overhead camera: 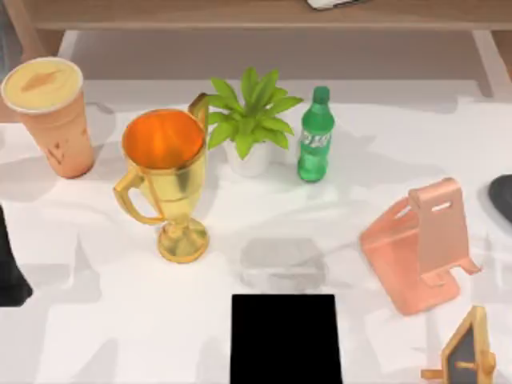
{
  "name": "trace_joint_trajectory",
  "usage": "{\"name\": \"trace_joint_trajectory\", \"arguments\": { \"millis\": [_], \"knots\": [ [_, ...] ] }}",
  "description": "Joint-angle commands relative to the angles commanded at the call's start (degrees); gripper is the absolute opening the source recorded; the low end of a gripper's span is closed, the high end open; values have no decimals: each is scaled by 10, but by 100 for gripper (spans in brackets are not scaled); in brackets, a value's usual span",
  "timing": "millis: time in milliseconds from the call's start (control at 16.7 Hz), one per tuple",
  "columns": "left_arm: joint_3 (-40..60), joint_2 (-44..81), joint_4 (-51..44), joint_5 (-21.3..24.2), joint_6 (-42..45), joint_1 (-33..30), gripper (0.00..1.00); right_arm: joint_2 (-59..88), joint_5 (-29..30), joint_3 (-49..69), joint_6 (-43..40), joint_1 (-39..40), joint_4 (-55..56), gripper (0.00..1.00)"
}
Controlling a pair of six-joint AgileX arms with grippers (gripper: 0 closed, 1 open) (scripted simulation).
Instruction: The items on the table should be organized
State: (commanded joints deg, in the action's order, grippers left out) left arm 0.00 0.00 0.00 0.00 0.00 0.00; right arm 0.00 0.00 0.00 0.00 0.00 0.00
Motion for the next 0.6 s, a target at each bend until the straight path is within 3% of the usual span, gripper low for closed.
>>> {"name": "trace_joint_trajectory", "arguments": {
  "millis": [300,600],
  "knots": [
    [0,0,0,0,0,0,100,36,6,34,-13,-6,-27,100],
    [0,0,0,0,0,0,100,217,15,189,-68,-16,-149,100]
  ]
}}
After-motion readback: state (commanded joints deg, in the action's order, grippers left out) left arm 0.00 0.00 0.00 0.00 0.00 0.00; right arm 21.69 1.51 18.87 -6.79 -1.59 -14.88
